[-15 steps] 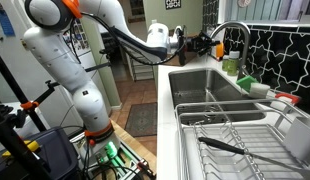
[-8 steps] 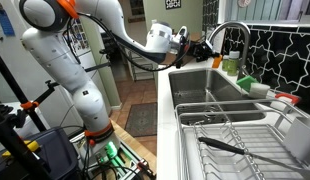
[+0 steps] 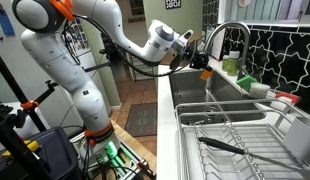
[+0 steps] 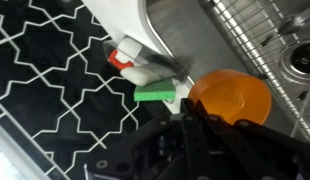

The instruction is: Pour the contents of the orange bowl into the sink

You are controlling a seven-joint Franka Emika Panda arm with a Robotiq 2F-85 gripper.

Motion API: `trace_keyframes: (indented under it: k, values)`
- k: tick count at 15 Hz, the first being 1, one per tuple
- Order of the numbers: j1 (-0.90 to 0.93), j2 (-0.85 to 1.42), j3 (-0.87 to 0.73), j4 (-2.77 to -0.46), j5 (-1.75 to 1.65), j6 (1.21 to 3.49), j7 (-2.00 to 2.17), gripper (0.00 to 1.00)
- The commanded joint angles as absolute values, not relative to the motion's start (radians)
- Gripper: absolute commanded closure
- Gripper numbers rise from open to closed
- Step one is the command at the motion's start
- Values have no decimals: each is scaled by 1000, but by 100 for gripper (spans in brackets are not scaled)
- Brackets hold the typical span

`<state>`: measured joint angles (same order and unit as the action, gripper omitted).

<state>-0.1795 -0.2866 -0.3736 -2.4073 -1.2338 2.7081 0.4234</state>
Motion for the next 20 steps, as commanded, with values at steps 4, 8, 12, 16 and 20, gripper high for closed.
trace_keyframes:
  k: [4, 8, 12, 16, 20]
  values:
    - [2, -346, -437, -2495, -715, 2482, 27, 99]
    - [-31, -354, -346, -2445, -407, 2253, -199, 99]
    - [-77, -341, -279, -2418, -322, 2145, -225, 96]
    - [-81, -341, -263, -2399, -278, 2075, -238, 96]
    - [-54, -332, -266, -2433, -177, 2114, -285, 99]
